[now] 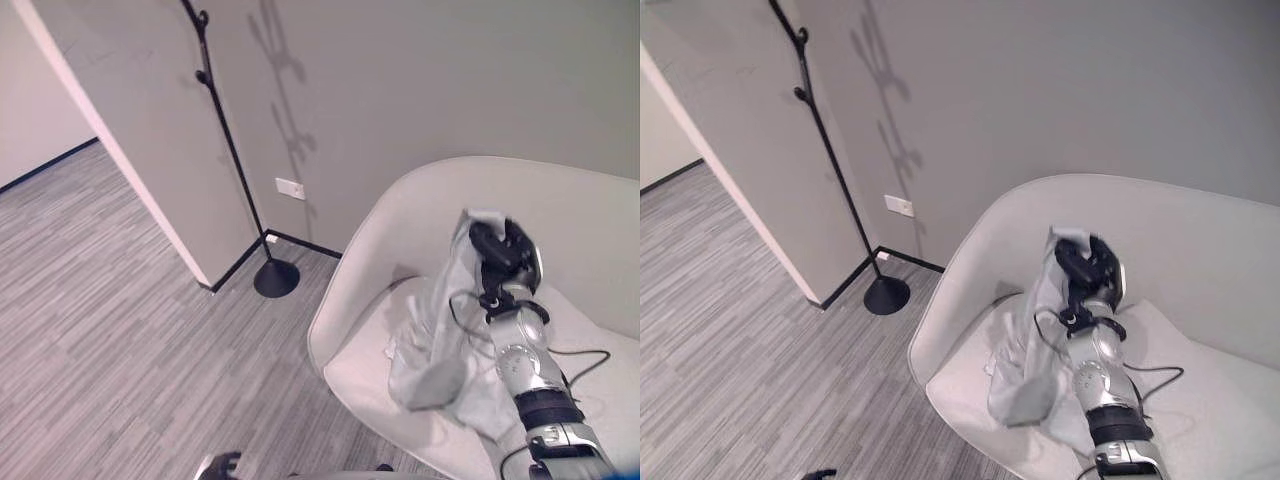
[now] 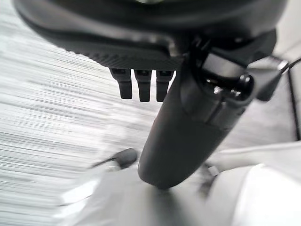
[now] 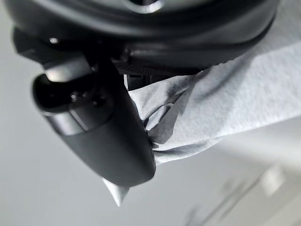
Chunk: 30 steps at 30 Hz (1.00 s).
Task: Hang the clothes on the sofa on the clothes rack.
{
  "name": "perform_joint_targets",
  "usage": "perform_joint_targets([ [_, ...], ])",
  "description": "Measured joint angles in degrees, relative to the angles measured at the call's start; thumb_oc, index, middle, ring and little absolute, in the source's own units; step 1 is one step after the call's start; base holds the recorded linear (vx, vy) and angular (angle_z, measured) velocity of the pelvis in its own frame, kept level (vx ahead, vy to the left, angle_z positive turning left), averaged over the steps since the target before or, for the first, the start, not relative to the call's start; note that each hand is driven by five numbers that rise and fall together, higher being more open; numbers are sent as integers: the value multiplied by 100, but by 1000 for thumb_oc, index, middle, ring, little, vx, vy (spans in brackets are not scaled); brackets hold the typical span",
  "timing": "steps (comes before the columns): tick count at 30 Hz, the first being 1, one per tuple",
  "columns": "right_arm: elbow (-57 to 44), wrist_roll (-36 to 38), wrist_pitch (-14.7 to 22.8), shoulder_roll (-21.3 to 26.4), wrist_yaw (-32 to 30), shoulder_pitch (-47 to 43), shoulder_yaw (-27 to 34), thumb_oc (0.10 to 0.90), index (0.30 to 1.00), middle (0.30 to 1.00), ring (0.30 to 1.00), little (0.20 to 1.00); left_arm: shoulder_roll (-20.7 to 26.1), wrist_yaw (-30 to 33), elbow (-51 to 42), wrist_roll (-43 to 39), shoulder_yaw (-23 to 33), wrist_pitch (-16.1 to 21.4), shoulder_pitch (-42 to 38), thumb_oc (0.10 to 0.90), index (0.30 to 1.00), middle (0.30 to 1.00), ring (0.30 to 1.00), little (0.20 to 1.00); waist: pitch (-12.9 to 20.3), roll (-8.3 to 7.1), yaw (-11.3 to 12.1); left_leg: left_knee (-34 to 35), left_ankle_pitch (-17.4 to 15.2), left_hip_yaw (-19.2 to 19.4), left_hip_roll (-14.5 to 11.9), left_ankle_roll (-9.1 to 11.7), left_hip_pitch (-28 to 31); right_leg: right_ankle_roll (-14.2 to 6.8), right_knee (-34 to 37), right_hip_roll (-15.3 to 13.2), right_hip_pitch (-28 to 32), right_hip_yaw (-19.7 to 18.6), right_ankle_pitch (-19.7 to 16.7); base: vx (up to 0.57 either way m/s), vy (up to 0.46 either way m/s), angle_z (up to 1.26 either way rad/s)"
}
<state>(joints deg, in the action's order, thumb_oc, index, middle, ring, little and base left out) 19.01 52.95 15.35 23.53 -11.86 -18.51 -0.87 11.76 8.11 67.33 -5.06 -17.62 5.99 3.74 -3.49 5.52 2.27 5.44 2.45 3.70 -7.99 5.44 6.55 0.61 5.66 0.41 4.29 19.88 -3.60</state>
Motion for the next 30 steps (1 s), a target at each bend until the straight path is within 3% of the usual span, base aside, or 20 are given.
perform_joint_targets([
  [5, -441, 161, 500, -146, -331, -628, -12, 400, 300, 300, 300, 300, -77, 37, -984, -599, -112, 133, 93, 800, 900, 900, 900, 900, 19, -121, 155, -3, 12, -68, 12, -13, -4, 0, -1, -12, 29, 50, -1, -44, 4, 7],
  [11, -915, 142, 561, -135, -698, -933, -47, 400, 300, 300, 300, 300, 55, 122, -3029, -1134, -208, 65, 188, 800, 900, 900, 900, 900, 15, -152, 219, -21, 47, -107, 18, 4, 22, 23, -2, -16, 61, 98, -13, -39, 9, 4],
  [13, -1028, 56, 562, -112, -846, -1183, -79, 400, 300, 300, 300, 300, 240, 190, -4101, -1134, -179, 191, 162, 800, 900, 900, 900, 900, 15, -151, 221, -20, 48, -121, 18, 3, 29, 9, -1, -16, 81, 111, -3, -38, 2, 3],
  [15, -1041, -108, 562, -91, -949, -1461, -169, 400, 300, 300, 300, 300, 347, 299, -4427, -1083, -148, 339, -19, 800, 900, 900, 900, 900, 15, -149, 213, -20, 48, -108, 19, 3, 38, 4, -2, -15, 82, 101, 0, -58, -5, -4],
  [21, -1067, -560, 552, 387, -1178, -2424, -626, 400, 300, 300, 300, 300, 393, 1014, -4507, -1007, -5, 441, -680, 800, 900, 900, 900, 900, 2, -177, 139, -24, 47, -1, 11, 2, 105, 5, -2, -6, 81, -14, -3, -36, 2, -10],
  [23, -1065, -567, 559, 561, -1236, -3105, -858, 400, 300, 300, 300, 300, 388, 1244, -4470, -1009, -26, 519, -1025, 800, 900, 900, 900, 900, -22, -236, 51, -23, 47, 33, 7, 2, 124, 2, -2, 0, 86, -41, -6, -25, 1, -8],
  [30, -944, -582, 643, 532, -1407, -4308, -1388, 400, 300, 300, 300, 300, 108, 1264, -3768, -1064, -809, 623, -1838, 800, 900, 900, 900, 900, -3, -377, -138, -26, 40, 176, -1, -5, 205, 7, -5, 19, 96, -186, -24, -16, -14, -10],
])
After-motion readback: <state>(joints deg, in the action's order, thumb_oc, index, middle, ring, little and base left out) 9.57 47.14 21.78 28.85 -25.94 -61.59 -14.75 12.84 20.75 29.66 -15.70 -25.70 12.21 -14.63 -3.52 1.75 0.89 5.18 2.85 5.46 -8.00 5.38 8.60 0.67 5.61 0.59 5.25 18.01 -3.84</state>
